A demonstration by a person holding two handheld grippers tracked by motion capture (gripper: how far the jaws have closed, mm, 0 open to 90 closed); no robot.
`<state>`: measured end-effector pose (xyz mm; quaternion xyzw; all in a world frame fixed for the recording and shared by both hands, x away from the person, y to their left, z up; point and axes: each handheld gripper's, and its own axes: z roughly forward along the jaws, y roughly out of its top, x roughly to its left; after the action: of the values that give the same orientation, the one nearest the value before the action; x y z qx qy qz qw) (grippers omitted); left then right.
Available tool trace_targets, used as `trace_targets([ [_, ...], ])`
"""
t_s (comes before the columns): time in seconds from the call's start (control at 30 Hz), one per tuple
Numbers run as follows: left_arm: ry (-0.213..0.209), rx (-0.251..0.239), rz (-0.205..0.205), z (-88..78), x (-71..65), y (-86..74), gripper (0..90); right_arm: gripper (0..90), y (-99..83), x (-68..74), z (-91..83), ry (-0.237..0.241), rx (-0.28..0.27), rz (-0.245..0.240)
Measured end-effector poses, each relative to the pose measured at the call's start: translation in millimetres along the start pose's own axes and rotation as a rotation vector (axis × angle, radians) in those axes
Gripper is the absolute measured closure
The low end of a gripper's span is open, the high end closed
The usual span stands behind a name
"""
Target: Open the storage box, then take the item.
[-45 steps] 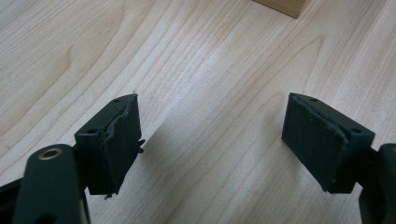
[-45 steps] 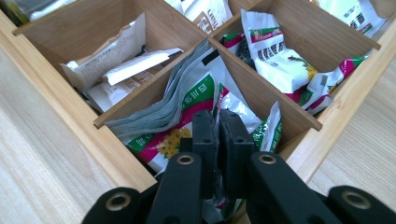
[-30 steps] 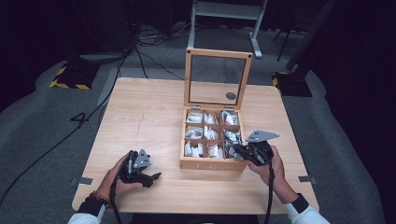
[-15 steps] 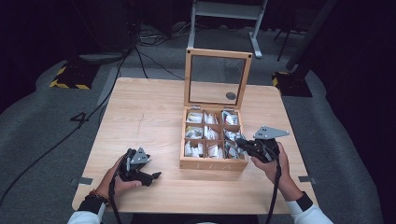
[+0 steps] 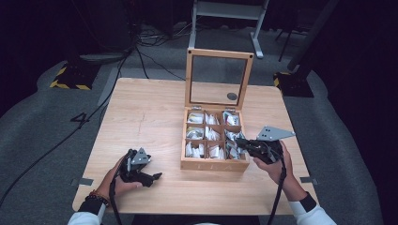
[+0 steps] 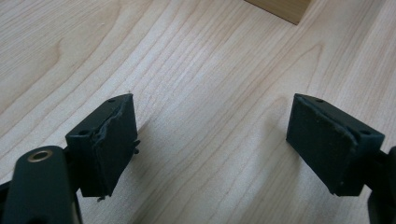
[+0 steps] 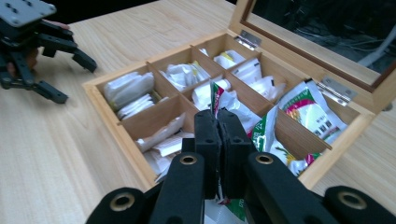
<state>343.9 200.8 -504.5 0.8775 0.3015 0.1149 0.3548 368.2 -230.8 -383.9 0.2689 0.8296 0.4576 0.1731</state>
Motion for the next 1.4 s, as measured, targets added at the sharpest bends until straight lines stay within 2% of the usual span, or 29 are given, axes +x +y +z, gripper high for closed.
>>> trace_targets([
  [0.2,-0.003,0.002,0.002,0.1,0.5,0.3,16.4,87.9,5.3,10.8,-3.3,0.037,-0.023,-0.031],
  [0.83,-0.005,0.002,0.004,0.6,0.8,0.8,16.0,87.9,6.4,36.9,0.1,0.134,-0.023,-0.096],
  [1.07,-0.006,0.002,0.006,0.8,1.0,0.9,16.0,87.9,4.8,51.5,4.8,0.169,-0.001,-0.128],
  [1.4,-0.005,0.003,0.005,0.8,1.0,0.9,16.0,87.8,1.7,64.4,10.6,0.207,0.026,-0.152],
])
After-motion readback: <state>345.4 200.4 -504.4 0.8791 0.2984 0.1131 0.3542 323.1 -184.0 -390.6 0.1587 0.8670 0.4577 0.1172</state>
